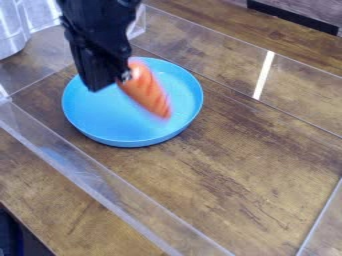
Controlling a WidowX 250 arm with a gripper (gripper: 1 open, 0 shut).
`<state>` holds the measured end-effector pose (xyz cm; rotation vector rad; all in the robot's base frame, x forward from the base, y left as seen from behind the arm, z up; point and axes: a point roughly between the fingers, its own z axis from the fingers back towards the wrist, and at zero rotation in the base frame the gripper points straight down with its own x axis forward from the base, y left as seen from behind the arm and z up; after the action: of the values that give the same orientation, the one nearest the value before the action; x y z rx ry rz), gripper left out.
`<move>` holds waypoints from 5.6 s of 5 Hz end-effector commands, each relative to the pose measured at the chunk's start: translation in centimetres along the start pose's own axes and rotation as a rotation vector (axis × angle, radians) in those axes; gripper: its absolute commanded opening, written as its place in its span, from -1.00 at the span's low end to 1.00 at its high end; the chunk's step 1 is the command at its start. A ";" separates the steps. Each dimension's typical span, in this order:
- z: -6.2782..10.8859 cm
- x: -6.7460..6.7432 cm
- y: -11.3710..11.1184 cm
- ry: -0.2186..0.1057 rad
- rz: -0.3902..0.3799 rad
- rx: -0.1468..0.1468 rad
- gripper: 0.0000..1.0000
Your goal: Put the carrot in the blue tray
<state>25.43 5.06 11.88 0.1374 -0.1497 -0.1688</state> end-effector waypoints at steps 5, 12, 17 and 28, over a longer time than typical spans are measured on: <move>-4.4 1.0 -2.4 -0.094 -0.196 0.015 1.00; -4.5 1.6 -4.2 -0.125 -0.224 0.037 1.00; -7.6 4.6 -5.3 -0.168 -0.285 0.045 1.00; -6.8 7.2 -7.2 -0.227 -0.294 -0.052 -1.00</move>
<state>31.29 -1.86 2.51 0.0745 -0.2600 -0.4689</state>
